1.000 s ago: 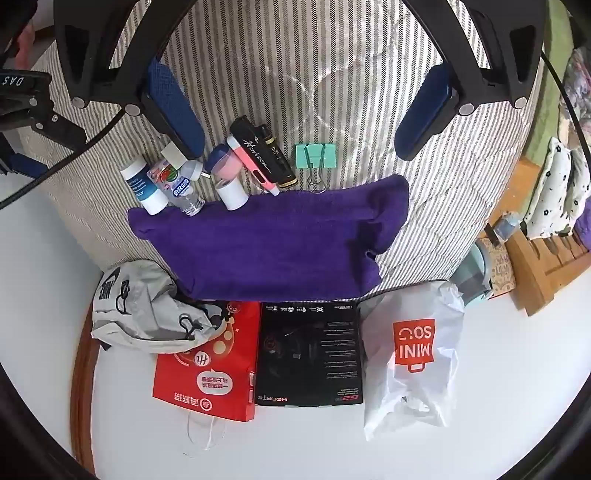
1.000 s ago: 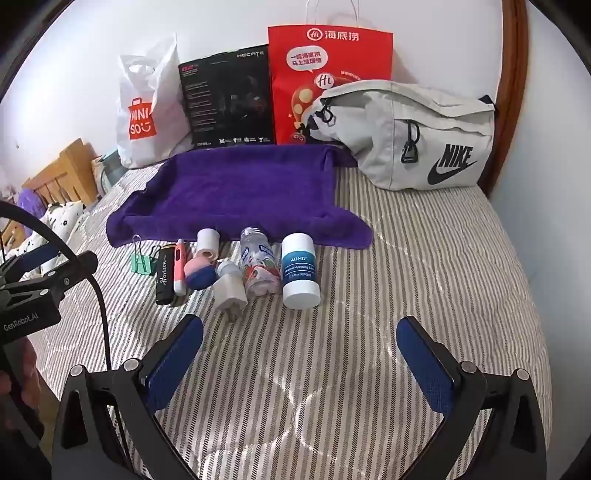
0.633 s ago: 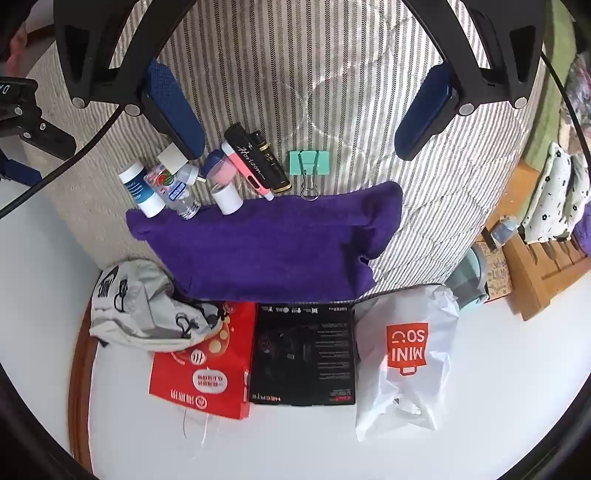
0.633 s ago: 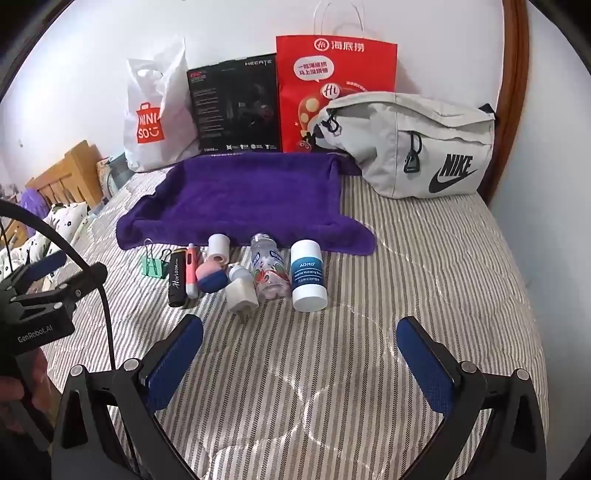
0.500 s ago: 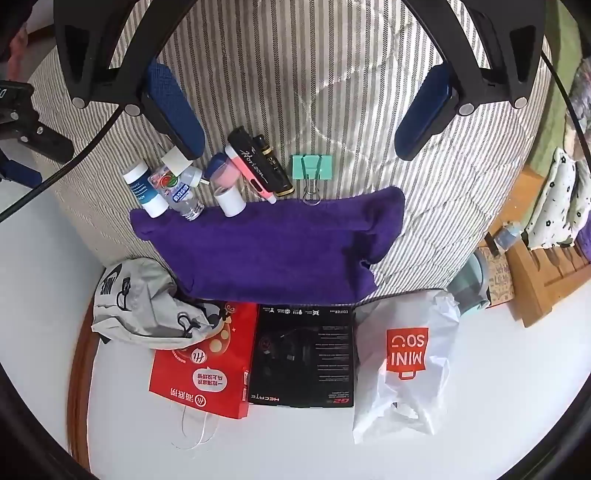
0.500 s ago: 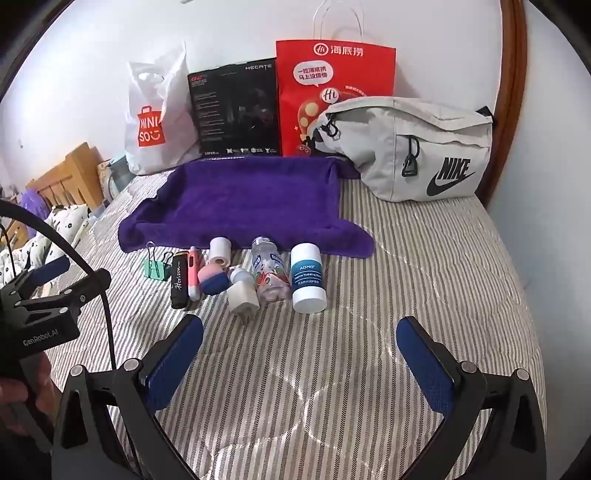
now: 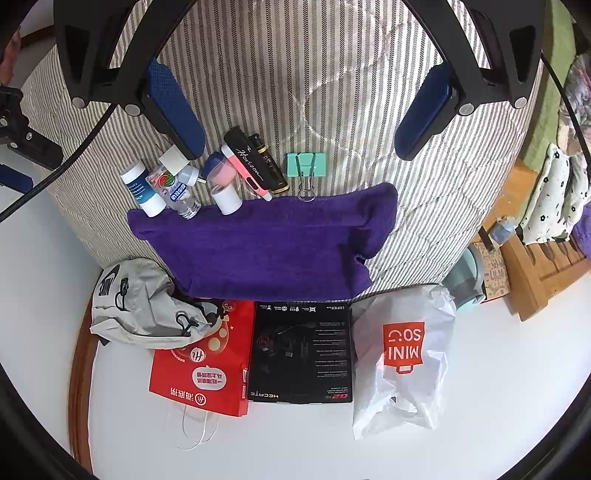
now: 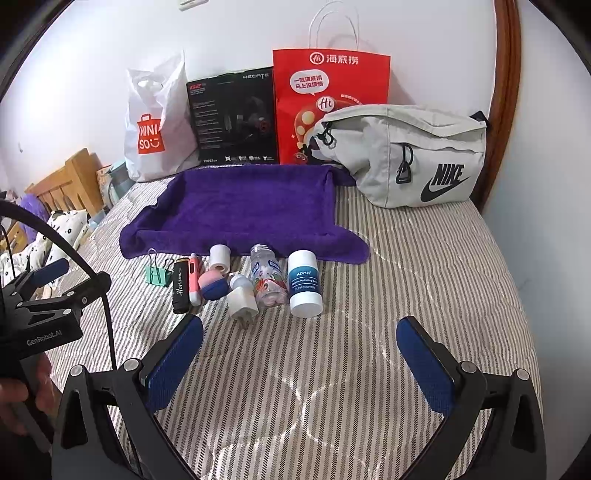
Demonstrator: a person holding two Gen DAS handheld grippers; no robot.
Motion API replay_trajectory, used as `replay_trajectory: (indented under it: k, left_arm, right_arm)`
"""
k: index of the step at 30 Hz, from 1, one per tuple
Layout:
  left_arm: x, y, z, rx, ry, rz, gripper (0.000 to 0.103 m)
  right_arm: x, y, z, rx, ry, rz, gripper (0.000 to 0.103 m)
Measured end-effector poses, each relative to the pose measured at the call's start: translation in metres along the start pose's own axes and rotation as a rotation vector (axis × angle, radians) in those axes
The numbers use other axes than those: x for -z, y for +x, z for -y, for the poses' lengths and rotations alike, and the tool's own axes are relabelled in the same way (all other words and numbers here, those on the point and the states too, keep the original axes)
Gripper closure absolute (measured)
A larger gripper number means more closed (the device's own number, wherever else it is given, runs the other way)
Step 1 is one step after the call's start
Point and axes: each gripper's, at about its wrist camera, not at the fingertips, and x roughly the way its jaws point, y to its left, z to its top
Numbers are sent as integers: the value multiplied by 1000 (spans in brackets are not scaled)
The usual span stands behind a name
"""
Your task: Organize rigid objects
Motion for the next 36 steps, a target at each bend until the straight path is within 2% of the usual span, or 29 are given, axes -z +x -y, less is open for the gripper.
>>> replay_trajectory:
  k: [36]
  left_arm:
    - [1,-2,-1,-4,11,-1,0]
  right_arm:
    - [4,0,0,24,-2,2,0]
